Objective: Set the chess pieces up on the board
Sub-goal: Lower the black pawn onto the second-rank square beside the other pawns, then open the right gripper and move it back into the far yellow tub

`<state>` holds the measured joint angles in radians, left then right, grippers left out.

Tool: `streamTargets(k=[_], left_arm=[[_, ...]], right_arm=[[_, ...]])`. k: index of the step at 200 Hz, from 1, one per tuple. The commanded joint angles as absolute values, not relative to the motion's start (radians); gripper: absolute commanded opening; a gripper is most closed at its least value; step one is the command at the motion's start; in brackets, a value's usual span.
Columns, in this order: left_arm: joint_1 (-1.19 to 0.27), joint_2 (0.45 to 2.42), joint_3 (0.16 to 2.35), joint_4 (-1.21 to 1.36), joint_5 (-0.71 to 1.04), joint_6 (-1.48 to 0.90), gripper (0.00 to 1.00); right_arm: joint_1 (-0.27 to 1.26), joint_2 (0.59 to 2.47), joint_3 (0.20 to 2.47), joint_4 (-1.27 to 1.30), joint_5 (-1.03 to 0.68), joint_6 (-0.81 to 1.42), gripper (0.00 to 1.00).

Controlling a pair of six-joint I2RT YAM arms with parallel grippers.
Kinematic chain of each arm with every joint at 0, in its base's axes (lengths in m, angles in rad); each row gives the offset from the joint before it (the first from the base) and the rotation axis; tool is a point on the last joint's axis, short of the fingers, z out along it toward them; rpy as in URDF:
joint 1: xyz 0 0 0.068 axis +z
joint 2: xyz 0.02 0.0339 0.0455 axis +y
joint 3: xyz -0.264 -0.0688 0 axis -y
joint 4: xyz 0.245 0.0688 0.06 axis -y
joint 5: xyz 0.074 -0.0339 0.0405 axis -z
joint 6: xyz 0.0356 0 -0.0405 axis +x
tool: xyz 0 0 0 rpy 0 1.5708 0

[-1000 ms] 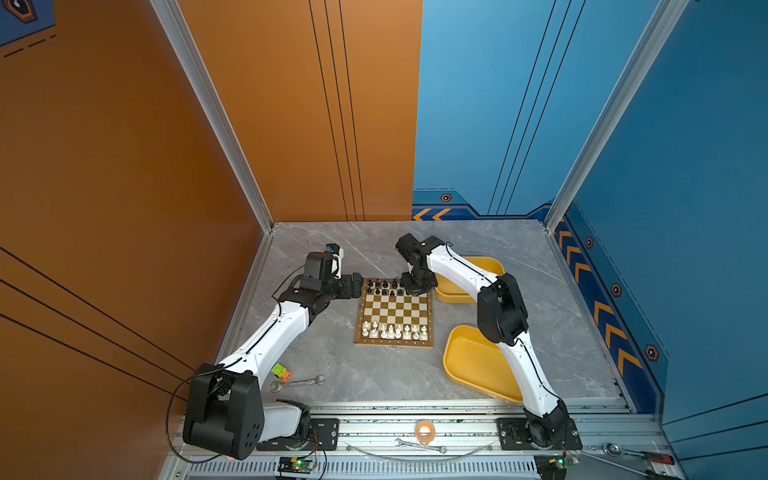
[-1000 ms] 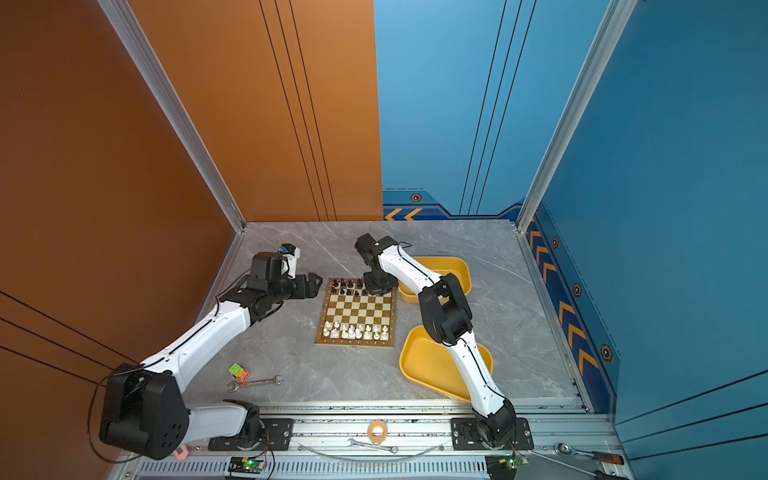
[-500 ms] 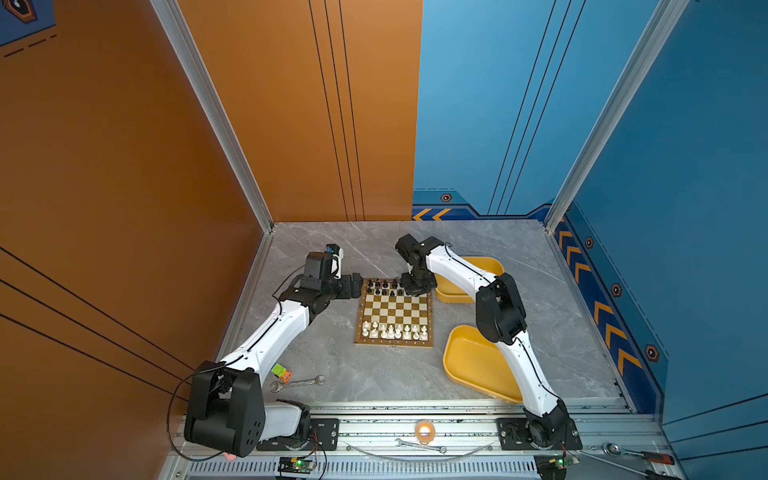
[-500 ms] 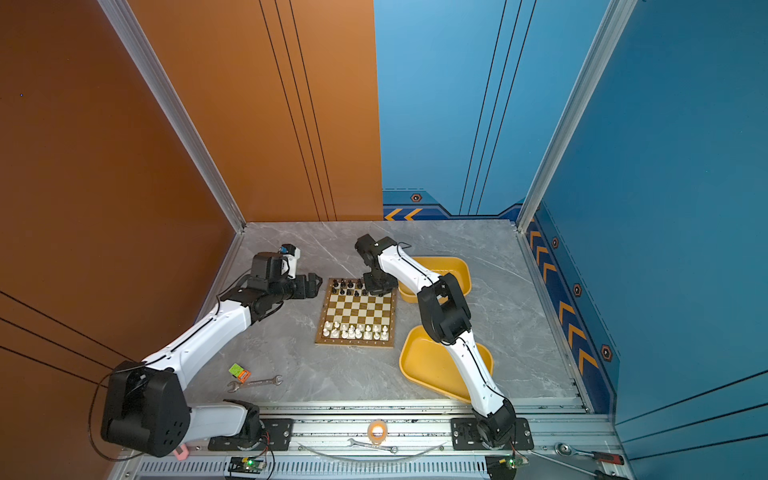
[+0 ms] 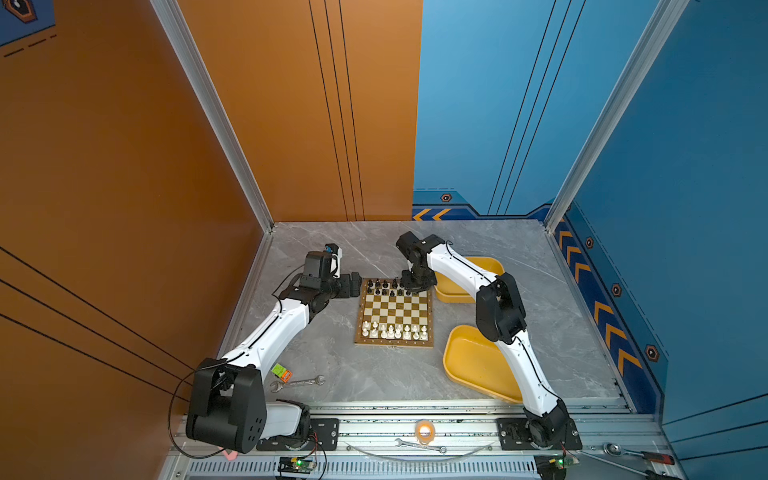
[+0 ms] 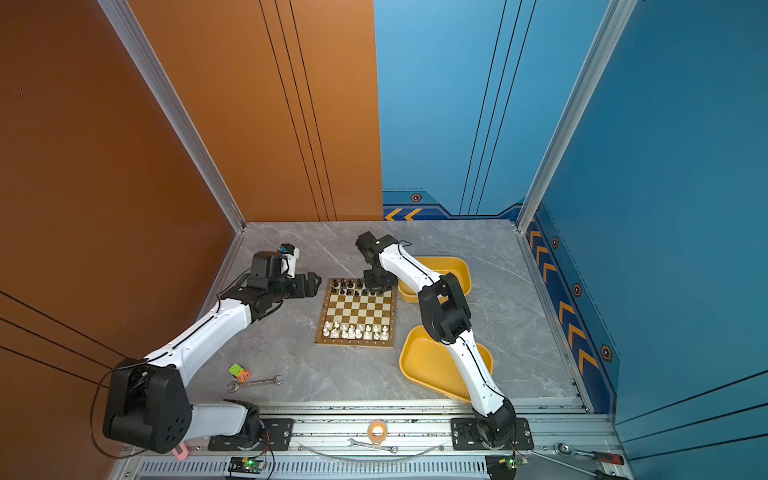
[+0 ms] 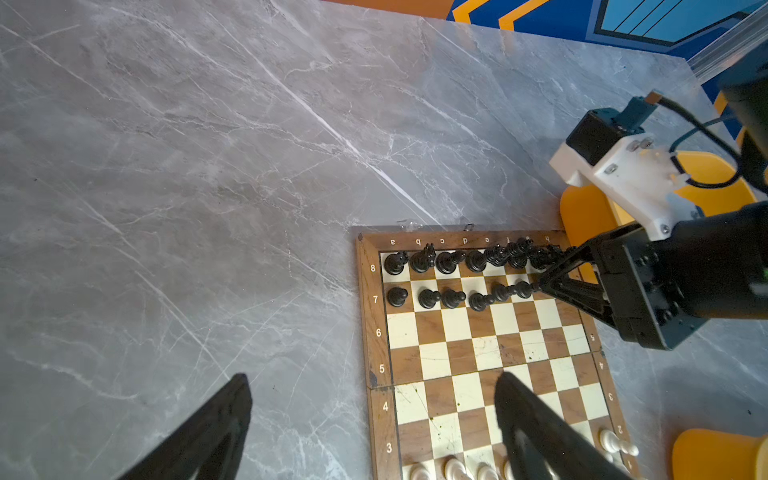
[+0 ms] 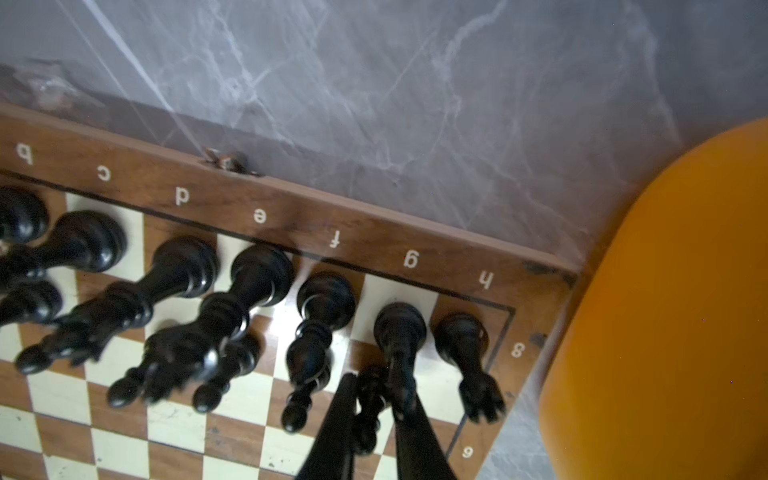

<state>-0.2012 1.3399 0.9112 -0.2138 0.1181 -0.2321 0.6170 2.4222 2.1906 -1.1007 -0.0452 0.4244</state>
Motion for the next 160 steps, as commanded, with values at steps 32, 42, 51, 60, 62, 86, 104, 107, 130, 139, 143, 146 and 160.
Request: streamTargets(k=[32, 42, 51, 60, 62, 86, 104, 107, 130, 139, 143, 146, 160], left_arm=[[-0.189, 1.355, 0.939, -0.222, 0.142, -0.241, 0.92], [-0.189, 1.355, 0.939, -0.221, 0.143, -0.242, 0.92], [-0.189, 1.356, 0.939, -0.221, 0.143, -0.242, 0.92], [-0.189, 1.356, 0.941, -0.221, 0.144, -0.243, 0.92], [-0.190, 1.357, 0.940, -0.220, 0.145, -0.244, 0.92], [-0.190, 1.360, 0.942, -0.219, 0.147, -0.245, 0.92], [-0.190, 1.363, 0.945, -0.218, 0.150, -0.247, 0.92], [-0.189, 1.364, 0.945, -0.218, 0.152, -0.247, 0.92], [-0.189, 1.370, 0.948, -0.213, 0.157, -0.250, 0.92], [-0.189, 1.371, 0.948, -0.209, 0.158, -0.251, 0.92], [-0.189, 1.371, 0.948, -0.207, 0.158, -0.252, 0.92], [-0.189, 1.371, 0.950, -0.207, 0.160, -0.253, 0.92], [-0.190, 1.371, 0.949, -0.204, 0.160, -0.256, 0.92]], right_arm=[[0.613, 2.446, 2.210, -1.147, -0.060, 0.437, 0.19], [0.615, 2.445, 2.210, -1.146, -0.060, 0.437, 0.19], [0.615, 2.442, 2.209, -1.147, -0.061, 0.437, 0.20], [0.615, 2.439, 2.206, -1.148, -0.062, 0.436, 0.22], [0.615, 2.438, 2.207, -1.149, -0.063, 0.435, 0.22], [0.613, 2.427, 2.206, -1.149, -0.060, 0.433, 0.25], [0.607, 2.414, 2.206, -1.149, -0.060, 0.433, 0.27], [0.607, 2.412, 2.206, -1.149, -0.060, 0.433, 0.27], [0.601, 2.402, 2.214, -1.149, -0.065, 0.431, 0.28], [0.601, 2.396, 2.217, -1.149, -0.070, 0.433, 0.29], [0.601, 2.395, 2.218, -1.149, -0.073, 0.434, 0.29], [0.600, 2.391, 2.219, -1.149, -0.074, 0.434, 0.29], [0.601, 2.377, 2.224, -1.150, -0.076, 0.436, 0.29]])
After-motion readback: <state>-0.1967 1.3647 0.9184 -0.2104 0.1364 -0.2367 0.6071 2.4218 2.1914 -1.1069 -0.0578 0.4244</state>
